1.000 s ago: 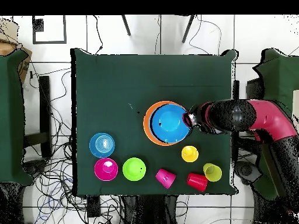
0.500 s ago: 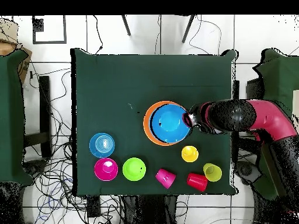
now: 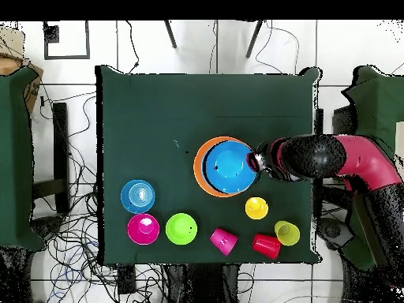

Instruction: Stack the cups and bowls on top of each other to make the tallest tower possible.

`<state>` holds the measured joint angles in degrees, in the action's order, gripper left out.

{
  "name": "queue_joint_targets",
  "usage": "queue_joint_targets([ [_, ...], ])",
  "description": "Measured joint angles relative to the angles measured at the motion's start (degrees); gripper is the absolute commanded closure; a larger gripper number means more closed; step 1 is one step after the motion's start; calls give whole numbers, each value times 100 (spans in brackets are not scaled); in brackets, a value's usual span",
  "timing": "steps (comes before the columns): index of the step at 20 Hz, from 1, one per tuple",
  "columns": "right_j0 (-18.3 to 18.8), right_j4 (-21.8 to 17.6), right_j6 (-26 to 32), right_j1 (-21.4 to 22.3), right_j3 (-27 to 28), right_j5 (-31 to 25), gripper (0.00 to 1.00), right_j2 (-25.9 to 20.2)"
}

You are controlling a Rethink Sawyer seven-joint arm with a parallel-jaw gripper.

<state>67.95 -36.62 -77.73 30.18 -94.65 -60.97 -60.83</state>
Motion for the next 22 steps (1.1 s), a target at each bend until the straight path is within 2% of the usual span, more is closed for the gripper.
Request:
queue_joint_targets([
  [22, 0, -99, 0, -57, 1, 427, 100, 39],
])
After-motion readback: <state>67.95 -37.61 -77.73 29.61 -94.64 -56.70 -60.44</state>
